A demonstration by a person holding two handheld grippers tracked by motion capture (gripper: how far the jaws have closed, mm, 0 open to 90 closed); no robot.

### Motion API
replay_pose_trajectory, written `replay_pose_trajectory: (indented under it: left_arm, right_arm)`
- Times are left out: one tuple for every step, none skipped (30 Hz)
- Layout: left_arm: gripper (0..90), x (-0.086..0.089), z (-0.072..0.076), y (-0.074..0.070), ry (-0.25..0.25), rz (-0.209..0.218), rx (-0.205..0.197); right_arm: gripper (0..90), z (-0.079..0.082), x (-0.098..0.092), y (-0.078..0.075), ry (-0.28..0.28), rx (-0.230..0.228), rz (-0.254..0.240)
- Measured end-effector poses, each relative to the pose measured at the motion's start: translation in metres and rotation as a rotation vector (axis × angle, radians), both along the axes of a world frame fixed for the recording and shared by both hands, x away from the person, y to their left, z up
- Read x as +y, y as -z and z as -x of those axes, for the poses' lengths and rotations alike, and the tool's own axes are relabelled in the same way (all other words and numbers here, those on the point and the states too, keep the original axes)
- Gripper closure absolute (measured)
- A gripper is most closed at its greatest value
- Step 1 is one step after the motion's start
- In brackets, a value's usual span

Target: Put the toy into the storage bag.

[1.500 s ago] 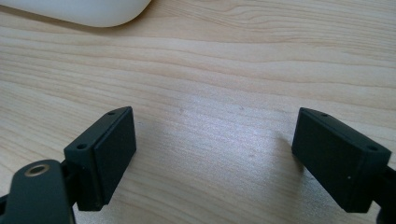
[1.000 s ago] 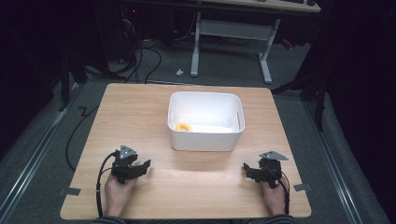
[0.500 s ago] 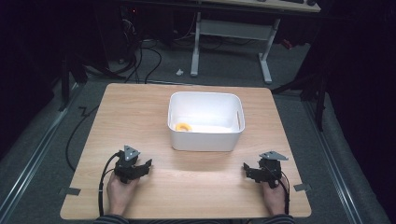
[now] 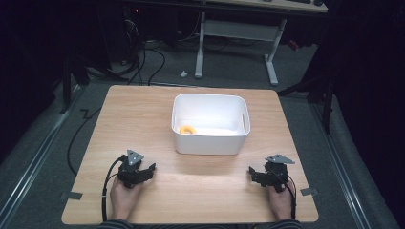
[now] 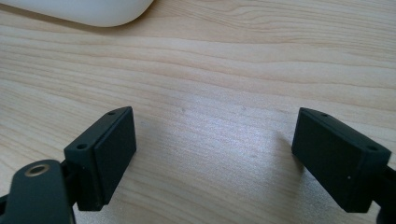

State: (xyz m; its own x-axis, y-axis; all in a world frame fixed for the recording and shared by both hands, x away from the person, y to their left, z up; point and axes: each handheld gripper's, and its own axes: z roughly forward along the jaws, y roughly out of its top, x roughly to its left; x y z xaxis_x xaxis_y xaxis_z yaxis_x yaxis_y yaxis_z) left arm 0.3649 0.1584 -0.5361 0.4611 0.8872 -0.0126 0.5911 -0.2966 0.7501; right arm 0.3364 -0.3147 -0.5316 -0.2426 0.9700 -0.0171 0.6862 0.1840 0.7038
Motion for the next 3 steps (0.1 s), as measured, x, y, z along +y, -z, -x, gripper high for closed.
replay_pose_trajectory:
  left_arm:
    - [34.5,-0.0001,0.0,0.0,0.002,-0.001,0.0]
    - [34.1,-0.0002,-0.0001,0.0,0.004,-0.002,0.001]
    - [33.7,-0.0002,-0.0001,0.0001,0.006,-0.002,0.001]
  right_arm:
    - [13.7,0.0,0.0,0.0,0.0,0.0,-0.001]
    - [13.7,0.0,0.0,0.0,0.0,0.0,0.0]
    - [13.7,0.0,0.0,0.0,0.0,0.0,-0.001]
